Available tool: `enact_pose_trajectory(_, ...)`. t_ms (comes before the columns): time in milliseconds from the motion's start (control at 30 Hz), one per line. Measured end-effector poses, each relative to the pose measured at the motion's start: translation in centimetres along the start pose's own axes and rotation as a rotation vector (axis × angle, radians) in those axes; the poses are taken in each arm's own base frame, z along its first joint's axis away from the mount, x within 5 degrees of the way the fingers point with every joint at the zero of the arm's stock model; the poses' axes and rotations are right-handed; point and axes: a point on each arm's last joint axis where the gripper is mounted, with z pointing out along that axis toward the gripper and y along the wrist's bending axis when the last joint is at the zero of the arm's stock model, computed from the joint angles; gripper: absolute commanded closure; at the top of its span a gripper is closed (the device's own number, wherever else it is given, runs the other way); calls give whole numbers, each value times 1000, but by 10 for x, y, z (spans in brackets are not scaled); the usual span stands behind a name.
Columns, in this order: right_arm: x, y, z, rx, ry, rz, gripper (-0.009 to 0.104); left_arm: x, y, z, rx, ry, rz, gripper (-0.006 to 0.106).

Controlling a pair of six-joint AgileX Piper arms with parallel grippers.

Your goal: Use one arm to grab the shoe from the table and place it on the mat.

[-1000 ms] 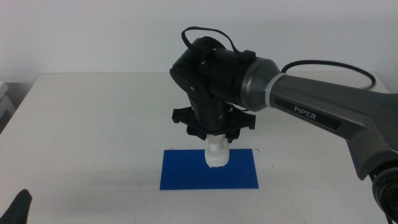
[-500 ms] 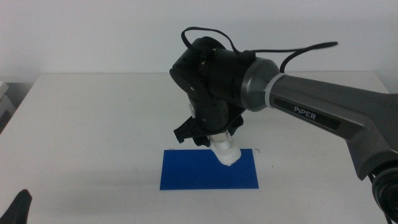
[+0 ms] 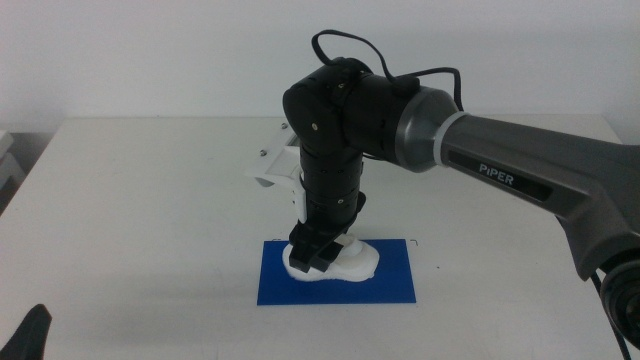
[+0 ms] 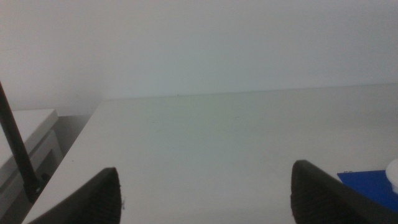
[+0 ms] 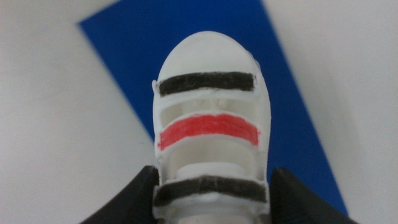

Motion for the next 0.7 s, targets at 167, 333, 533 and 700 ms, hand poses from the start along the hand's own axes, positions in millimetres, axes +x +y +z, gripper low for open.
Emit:
enact_pose_trajectory(167,1,-4,0,-61,-30,-69,94,0,0,0,0,0,0,7)
enact_pose_trajectory(333,3,-13,0,-99,-60,-136,94,0,0,0,0,0,0,7)
enact_pose_trajectory(533,6,-23,0,-124,-82,-143,94,0,0,0,0,0,0,7)
enact_pose_trajectory(700,7,-26,2,-124,-80,-142,94,0,0,0,0,0,0,7)
